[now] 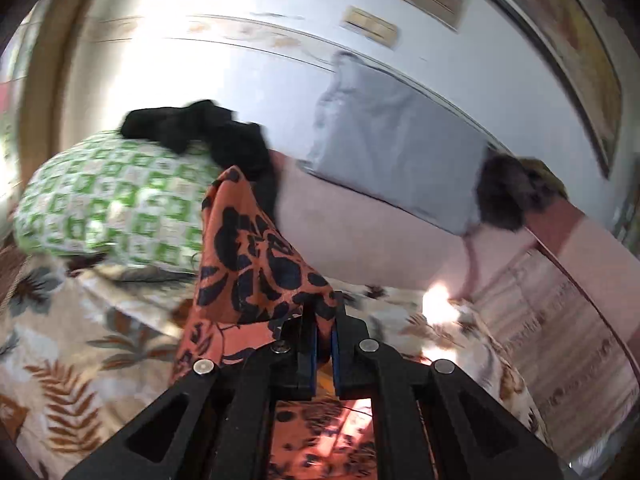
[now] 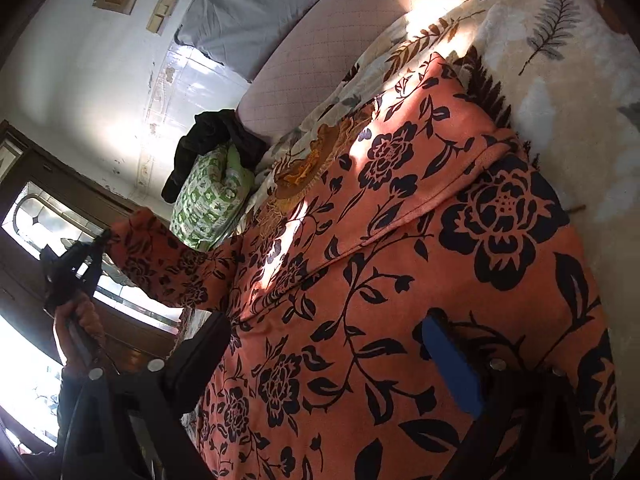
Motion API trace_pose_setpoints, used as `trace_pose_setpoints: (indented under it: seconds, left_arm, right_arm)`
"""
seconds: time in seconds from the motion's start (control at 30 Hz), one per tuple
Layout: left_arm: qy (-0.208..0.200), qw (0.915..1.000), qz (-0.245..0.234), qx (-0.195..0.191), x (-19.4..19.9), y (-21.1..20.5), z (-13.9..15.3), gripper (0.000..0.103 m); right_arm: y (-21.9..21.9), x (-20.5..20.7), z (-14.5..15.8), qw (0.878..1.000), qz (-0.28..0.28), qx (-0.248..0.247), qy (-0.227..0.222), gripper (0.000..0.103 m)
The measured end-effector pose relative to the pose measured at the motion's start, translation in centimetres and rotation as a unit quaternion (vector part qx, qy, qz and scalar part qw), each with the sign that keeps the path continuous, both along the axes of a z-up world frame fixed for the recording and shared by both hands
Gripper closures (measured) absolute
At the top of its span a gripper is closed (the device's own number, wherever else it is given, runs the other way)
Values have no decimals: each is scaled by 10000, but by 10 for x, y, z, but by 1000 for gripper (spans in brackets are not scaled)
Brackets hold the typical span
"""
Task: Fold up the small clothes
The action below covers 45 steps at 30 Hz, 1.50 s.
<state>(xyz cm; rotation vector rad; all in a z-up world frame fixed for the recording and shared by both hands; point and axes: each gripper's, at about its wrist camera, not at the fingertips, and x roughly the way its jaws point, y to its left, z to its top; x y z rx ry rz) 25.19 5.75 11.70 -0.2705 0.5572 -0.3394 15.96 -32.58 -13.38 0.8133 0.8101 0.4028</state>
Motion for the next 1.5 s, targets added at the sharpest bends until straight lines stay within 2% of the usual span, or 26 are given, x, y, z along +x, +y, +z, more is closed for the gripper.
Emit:
trace_pose_setpoints:
  seconds: [0.03,0.07,0.1,0.13,0.2,0.23,0.27,0.33,0.47,0.53,0.63,0.7,0.77,0.83,0.93,1.07,1.17,1.2,1.23,1.3,1.33,1.37,1.43,1.5]
  left_arm:
    - [47,9992,-379,105,0,-34,-5,96]
    - [216,9964,-778,272,2,-67,-18,76]
    - [550,9896,-1199,570,5,-99,-36,33]
    - [825,9816,-1466,903,4,-122,-57,17]
    - [1228,9663,-1744,1441,-3,-146,-100,17]
    - [1402,9616,-1703,1632,-5,-145,-118,17]
    - [1510,9610,-1565,1706,-9,-134,-131,17]
    - [1587,9668,-1167,1630,-12,-100,-145,17]
    - [1657,9747,-24,1499,-9,-15,-158,17]
    - [1810,9724,451,1401,-3,21,-174,17]
    - [1978,9684,878,1238,3,57,-195,17]
    - [2032,9683,960,1090,4,69,-207,17]
    - [2088,9685,981,934,3,73,-214,17]
    - [2123,9691,987,775,2,80,-220,17]
    - [2053,9717,993,621,-2,87,-220,17]
    - [2034,9721,1122,319,-1,97,-215,17]
    - [2226,9684,1006,509,8,89,-224,17]
    - [2317,9652,997,698,12,86,-231,17]
    - [2319,9631,1019,914,14,82,-235,17]
    - [2231,9613,1055,1225,14,75,-236,17]
    - [2245,9603,1077,1254,15,75,-236,17]
    - [2262,9600,1098,1230,15,76,-236,17]
    - [2262,9597,1135,1221,15,80,-236,18]
    - [2235,9599,1118,1272,15,81,-237,18]
  right_arm:
    - [-2,-1,0,10000,-34,38,1,5]
    - [-4,-2,1,10000,-74,67,-1,5]
    - [-6,-3,2,9999,-119,84,-12,5]
    - [-8,-4,2,9998,-156,105,-29,5]
    - [-11,-5,3,9996,-219,140,-54,5]
    - [-13,-6,4,9996,-247,144,-71,5]
    - [-15,-8,5,9995,-269,160,-93,5]
    - [-20,-10,8,9992,-343,173,-134,5]
    - [-27,-12,18,9984,-458,272,-179,5]
    - [-33,-9,26,9971,-506,518,-218,5]
    - [-40,10,37,9956,-655,644,-170,5]
    - [-46,32,35,9926,-758,951,-28,5]
    - [-53,53,21,9862,-1019,1237,427,5]
    - [-55,71,9,9819,-1125,1330,749,5]
    - [-53,83,-5,9754,-1262,1508,1000,5]
    - [-50,92,-15,9729,-1455,1380,1154,5]
    - [-50,96,-11,9729,-1646,1168,1128,7]
    - [-50,97,-11,9726,-1735,1048,1140,10]
    - [-50,99,-11,9728,-1779,890,1187,18]
    - [-47,105,-14,9730,-1786,565,1352,50]
    - [-46,108,-17,9723,-1771,474,1450,80]
    - [-45,109,-17,9724,-1757,391,1485,86]
    - [-41,105,-2,9774,-1695,36,1265,94]
    - [-32,94,23,9821,-1601,-459,880,94]
